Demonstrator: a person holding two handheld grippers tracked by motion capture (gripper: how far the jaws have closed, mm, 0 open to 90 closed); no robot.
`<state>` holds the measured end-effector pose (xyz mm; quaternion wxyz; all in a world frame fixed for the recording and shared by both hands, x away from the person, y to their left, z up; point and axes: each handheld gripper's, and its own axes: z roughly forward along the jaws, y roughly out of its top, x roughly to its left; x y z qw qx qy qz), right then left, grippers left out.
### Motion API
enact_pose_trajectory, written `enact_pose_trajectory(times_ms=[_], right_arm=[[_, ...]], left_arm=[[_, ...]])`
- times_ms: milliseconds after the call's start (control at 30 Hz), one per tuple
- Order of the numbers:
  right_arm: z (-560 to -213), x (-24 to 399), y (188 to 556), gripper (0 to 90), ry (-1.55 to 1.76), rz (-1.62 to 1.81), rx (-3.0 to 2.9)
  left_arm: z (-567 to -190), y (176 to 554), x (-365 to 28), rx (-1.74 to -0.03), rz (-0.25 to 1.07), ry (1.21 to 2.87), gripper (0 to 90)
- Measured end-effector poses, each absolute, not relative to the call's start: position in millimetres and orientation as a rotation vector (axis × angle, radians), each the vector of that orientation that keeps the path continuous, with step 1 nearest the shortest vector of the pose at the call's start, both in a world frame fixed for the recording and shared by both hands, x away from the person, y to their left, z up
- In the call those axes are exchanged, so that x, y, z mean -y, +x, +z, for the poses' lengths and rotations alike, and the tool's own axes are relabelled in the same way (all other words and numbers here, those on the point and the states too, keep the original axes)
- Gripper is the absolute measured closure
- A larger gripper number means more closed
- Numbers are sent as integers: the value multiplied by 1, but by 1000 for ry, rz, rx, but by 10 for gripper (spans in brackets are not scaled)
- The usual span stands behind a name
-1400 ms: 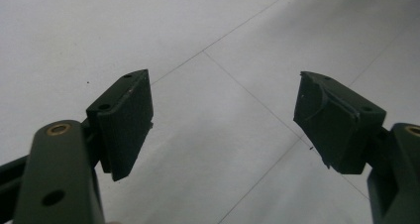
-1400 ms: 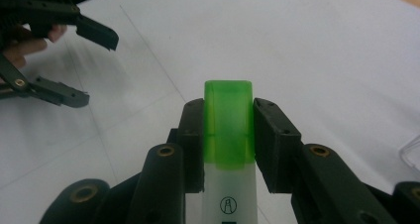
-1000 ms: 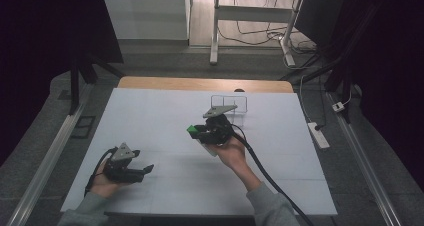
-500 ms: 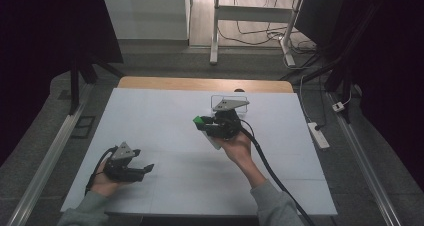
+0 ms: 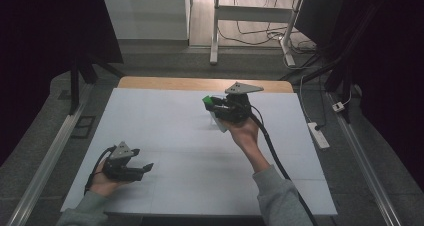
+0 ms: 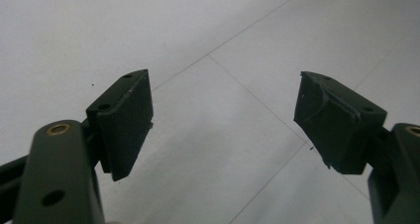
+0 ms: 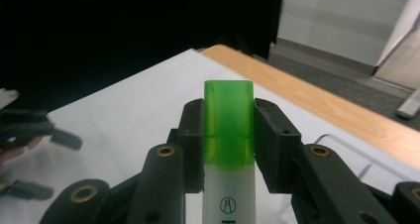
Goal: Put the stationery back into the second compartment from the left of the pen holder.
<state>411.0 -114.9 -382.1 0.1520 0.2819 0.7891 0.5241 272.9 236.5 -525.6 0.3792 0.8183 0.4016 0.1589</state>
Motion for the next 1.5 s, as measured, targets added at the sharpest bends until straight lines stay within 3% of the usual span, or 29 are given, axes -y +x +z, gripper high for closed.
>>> enact_pose_trajectory(times_ms=[267,800,1367,1433,1500], right_arm=[[-375,118,432,664,818,1523,-2197],[-391,128,484,664,905,1487,-2077],[-412,131,515,661,954,1475,-2013],[-413,130,515,653,947,1471,-2016],[-415,130,515,583,951,1447,-2014]], left_arm=[[-527,274,-236,-1021,405,2099,228],[-529,276,-241,-1031,397,2097,230],[-532,280,-240,-1025,402,2126,230],[-532,280,-240,-1025,400,2129,230],[-532,280,-241,-1026,400,2131,230]])
